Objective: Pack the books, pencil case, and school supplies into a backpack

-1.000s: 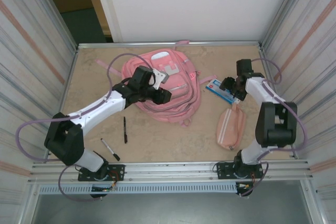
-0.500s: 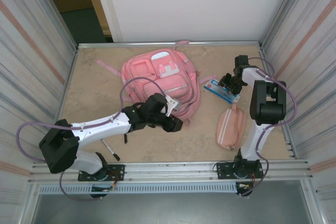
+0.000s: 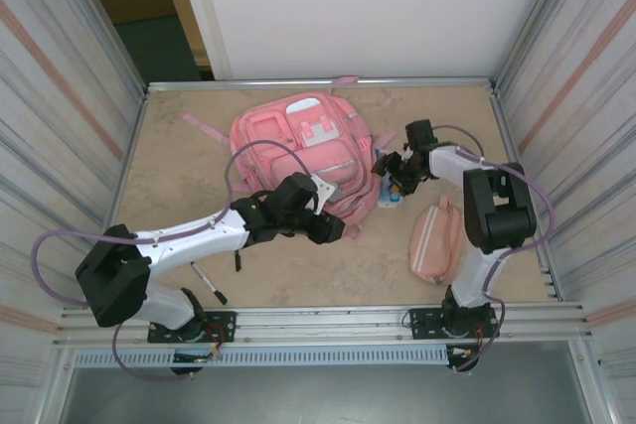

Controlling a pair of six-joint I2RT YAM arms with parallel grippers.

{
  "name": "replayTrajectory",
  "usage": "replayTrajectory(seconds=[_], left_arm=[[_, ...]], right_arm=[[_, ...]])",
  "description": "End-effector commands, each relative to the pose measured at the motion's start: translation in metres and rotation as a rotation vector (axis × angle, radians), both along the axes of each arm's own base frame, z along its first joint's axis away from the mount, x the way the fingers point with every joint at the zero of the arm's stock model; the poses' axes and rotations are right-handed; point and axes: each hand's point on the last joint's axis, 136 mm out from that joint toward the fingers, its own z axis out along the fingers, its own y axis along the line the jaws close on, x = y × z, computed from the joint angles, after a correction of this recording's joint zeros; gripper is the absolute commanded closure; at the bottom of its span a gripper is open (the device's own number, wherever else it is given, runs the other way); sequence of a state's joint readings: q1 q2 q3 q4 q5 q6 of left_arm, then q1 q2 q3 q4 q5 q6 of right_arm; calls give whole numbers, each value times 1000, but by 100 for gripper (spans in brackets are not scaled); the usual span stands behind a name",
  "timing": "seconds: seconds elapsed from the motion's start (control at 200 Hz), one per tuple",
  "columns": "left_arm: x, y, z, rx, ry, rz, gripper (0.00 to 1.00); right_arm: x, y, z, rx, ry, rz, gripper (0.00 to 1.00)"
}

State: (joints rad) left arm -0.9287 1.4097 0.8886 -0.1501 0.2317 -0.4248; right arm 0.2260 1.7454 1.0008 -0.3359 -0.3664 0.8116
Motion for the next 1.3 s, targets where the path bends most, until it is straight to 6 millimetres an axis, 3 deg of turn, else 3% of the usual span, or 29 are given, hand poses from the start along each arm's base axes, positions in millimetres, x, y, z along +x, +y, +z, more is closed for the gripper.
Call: replayTrajectory(seconds=[0.0,0.115,0.366,0.666,0.772,0.977,1.198,1.293], left_arm=[[4,-4,2,-30,10,9,59],[1,-8,-3,-27,35,-10,59],[1,-14,8,-43,25,-36,59],[-7,-13,-8,-15,54,-77,58],[0,-8,-19,31,21,-58,58],[55,27,-49,199,-23,156,59],[108,82,-89,256,89,389,61],[128,108,-95,261,87,466,61]], right_arm=[[-52,-4,-20,-59,114,-59,37],[-90,-3,-29,-117,143,-24,37],[-166,2,-33,-242,179,94,37],[-222,-13,-27,-336,191,204,37],[-228,-17,-25,-327,180,201,37],[-213,-11,-8,-257,114,193,32],[-189,-17,19,-215,23,128,24],[-184,-21,21,-182,24,96,25]])
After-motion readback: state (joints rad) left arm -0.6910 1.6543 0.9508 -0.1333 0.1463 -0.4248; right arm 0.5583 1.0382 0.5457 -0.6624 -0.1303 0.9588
